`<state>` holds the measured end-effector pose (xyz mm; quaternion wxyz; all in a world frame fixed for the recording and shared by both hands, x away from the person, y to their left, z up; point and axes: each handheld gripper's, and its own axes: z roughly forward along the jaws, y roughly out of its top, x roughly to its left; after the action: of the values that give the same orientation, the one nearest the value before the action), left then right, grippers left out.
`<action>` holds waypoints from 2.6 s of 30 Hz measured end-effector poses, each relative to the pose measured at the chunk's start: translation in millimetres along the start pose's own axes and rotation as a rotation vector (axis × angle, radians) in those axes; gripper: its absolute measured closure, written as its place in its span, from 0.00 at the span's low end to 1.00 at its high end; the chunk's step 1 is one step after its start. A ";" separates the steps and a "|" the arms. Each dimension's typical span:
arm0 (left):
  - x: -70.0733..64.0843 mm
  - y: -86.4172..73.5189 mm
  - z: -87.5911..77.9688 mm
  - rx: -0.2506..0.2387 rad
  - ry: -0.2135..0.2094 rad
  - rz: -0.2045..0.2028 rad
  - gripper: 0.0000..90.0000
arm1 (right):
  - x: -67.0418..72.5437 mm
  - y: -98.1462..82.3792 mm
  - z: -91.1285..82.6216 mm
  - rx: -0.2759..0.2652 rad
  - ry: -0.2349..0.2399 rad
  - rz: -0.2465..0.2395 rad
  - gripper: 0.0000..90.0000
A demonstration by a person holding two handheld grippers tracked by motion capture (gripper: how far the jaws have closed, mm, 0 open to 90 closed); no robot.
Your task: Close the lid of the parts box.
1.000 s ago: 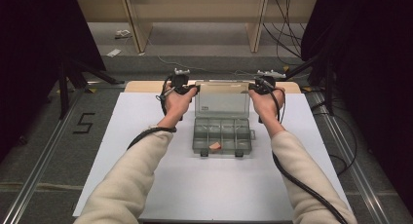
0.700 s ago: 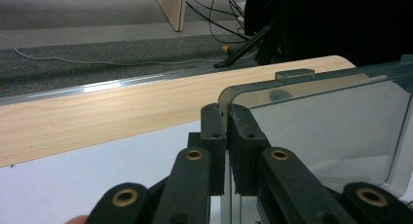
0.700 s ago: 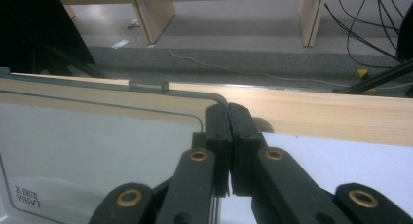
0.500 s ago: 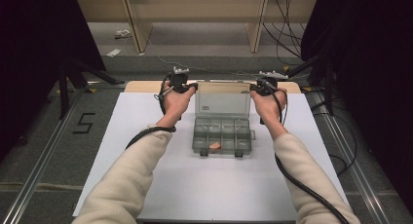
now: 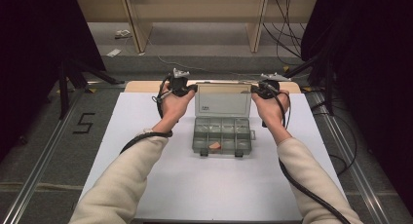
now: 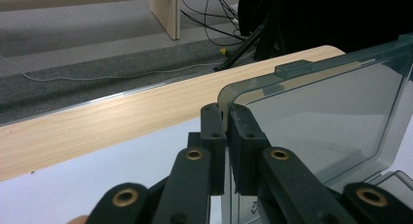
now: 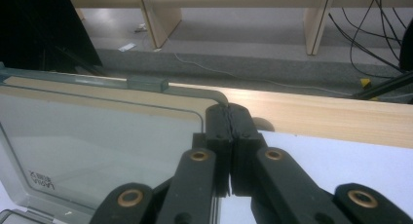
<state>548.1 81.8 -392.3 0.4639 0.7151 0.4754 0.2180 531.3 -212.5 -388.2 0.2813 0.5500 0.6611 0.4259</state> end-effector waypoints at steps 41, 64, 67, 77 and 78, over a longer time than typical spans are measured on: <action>-13.9 -18.8 -34.3 -0.050 -0.011 0.131 0.95 | 7.2 -20.6 -40.1 -0.061 0.037 -0.054 0.99; -20.0 -31.9 -47.8 -0.078 -0.016 0.185 0.94 | 10.0 -32.8 -56.6 -0.076 0.051 -0.093 1.00; -20.8 -33.3 -49.0 -0.081 -0.016 0.191 0.94 | 10.4 -34.3 -58.6 -0.076 0.053 -0.095 1.00; -23.0 -38.4 -53.5 -0.087 -0.014 0.218 0.94 | 10.9 -39.3 -64.0 -0.080 0.060 -0.108 1.00; -23.2 -38.7 -53.8 -0.087 -0.015 0.220 0.94 | 11.1 -40.0 -64.7 -0.081 0.061 -0.110 1.00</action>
<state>478.6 90.5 -397.4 0.4714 0.7436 0.3807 0.2828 454.8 -219.5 -391.0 0.3059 0.4880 0.6807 0.4526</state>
